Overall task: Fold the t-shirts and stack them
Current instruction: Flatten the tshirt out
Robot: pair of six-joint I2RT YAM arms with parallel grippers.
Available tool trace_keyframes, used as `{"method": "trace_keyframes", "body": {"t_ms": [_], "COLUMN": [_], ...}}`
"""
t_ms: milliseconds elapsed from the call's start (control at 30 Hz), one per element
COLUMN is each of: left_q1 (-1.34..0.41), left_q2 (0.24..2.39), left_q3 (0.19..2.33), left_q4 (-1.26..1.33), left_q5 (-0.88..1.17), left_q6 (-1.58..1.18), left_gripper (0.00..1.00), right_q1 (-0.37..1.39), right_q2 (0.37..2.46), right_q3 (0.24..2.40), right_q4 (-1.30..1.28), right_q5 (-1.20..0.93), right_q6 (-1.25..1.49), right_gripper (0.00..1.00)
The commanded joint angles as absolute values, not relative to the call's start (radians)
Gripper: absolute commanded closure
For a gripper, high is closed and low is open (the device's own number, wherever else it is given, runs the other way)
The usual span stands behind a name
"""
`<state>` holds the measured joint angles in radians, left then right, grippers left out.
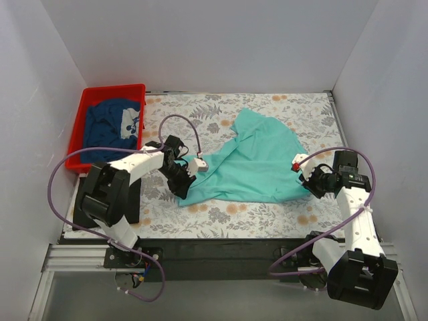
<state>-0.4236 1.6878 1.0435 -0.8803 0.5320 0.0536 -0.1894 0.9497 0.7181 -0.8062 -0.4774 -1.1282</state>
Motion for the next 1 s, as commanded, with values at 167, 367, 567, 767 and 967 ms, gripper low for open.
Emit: {"method": "trace_keyframes", "body": {"t_ms": [167, 367, 567, 767, 967], "left_q1": [-0.524, -0.722, -0.418, -0.33, -0.328], "left_q2": [1.366, 0.996, 1.481, 1.759, 1.838], "left_q3": [0.905, 0.695, 1.099, 1.301, 1.292], "left_q4": [-0.844, -0.854, -1.008, -1.083, -1.094], "left_q5": [0.564, 0.398, 0.64, 0.669, 0.653], "left_q6": [0.127, 0.25, 0.028, 0.054, 0.066], "left_gripper": [1.0, 0.93, 0.4, 0.35, 0.35], "right_q1": [-0.189, -0.189, -0.189, -0.189, -0.189], "right_q2": [0.959, 0.937, 0.939, 0.939, 0.946], "right_q3": [0.726, 0.706, 0.709, 0.713, 0.718], "right_q4": [-0.813, -0.813, -0.815, -0.816, -0.816], "right_q5": [-0.469, -0.463, -0.466, -0.468, -0.451], "right_q6": [-1.16, -1.189, -1.175, -1.172, -1.169], "right_gripper": [0.99, 0.99, 0.99, 0.99, 0.99]}}
